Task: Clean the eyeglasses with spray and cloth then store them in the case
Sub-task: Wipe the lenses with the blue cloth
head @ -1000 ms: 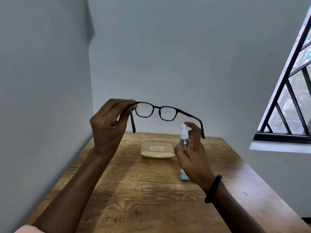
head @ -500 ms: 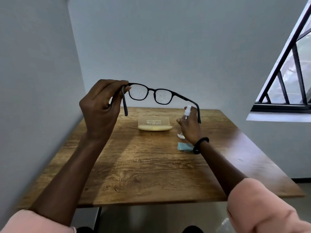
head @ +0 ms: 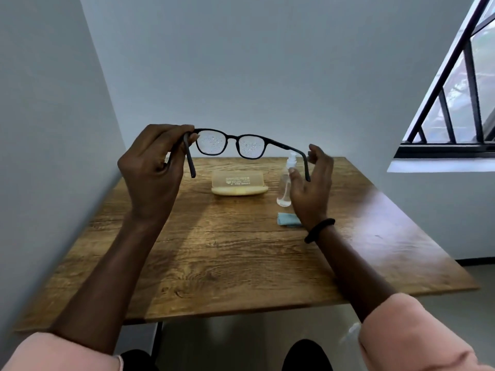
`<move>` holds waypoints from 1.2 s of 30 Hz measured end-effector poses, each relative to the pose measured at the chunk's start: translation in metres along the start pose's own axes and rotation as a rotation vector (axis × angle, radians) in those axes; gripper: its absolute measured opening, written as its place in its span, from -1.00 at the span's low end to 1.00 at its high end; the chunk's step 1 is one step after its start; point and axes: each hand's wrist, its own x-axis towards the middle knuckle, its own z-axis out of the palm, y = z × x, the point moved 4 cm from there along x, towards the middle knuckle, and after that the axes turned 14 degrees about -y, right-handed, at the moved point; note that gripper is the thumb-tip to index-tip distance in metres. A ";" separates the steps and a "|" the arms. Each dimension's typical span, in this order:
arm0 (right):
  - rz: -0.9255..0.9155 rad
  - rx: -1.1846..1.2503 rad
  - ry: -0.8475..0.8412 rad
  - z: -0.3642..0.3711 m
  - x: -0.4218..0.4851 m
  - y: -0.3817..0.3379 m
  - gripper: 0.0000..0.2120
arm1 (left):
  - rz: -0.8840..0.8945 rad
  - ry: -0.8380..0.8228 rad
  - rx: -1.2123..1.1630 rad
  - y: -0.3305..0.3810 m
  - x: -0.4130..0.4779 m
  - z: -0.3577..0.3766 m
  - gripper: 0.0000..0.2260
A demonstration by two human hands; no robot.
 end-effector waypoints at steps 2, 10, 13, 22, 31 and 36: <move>-0.076 -0.017 0.081 -0.016 0.005 -0.021 -0.58 | 0.000 -0.001 -0.005 0.001 0.001 0.001 -0.86; -0.396 0.109 -0.148 -0.049 0.018 -0.091 -0.73 | 0.014 0.006 -0.036 0.011 0.002 -0.003 -0.88; -0.400 0.122 -0.250 -0.044 0.025 -0.095 -0.78 | 0.003 0.016 -0.057 0.015 0.002 -0.005 -0.89; -0.421 0.134 -0.155 -0.039 0.034 -0.099 -0.91 | -0.016 -0.007 -0.096 0.015 0.004 -0.006 -0.91; -0.382 0.087 -0.079 -0.032 0.028 -0.093 -0.87 | -0.135 -0.220 -0.302 -0.017 -0.007 0.021 -0.88; -0.365 0.079 -0.103 -0.018 0.019 -0.073 -0.86 | -0.144 -0.295 -0.307 -0.032 -0.021 0.038 -0.70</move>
